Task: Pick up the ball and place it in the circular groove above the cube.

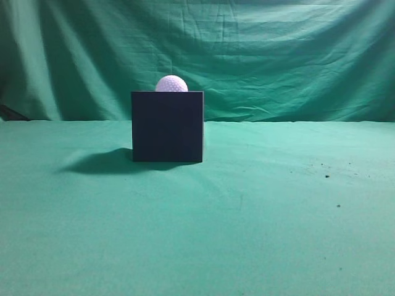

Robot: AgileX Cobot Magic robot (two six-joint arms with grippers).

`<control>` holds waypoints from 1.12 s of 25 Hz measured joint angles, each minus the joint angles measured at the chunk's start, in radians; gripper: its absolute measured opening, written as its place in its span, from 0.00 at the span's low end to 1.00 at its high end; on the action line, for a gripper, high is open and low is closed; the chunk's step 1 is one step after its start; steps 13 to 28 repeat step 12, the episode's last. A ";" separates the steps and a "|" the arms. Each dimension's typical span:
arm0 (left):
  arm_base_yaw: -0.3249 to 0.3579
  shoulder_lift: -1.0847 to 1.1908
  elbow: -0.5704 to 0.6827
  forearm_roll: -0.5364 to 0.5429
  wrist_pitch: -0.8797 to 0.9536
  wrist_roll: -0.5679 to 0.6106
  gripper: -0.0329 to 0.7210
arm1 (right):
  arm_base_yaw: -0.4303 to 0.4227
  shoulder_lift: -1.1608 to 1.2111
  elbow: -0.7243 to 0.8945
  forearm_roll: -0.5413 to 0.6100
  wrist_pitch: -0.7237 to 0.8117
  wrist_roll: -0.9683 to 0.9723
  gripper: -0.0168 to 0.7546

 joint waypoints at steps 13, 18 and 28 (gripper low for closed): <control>0.000 0.000 0.000 0.000 0.000 0.000 0.04 | 0.000 0.000 0.000 0.000 0.002 -0.001 0.02; 0.000 0.000 0.000 0.000 0.000 0.000 0.04 | 0.000 0.000 0.000 0.000 0.002 -0.001 0.02; 0.000 0.000 0.000 0.000 0.000 0.000 0.04 | 0.000 0.000 0.000 0.000 0.002 -0.001 0.02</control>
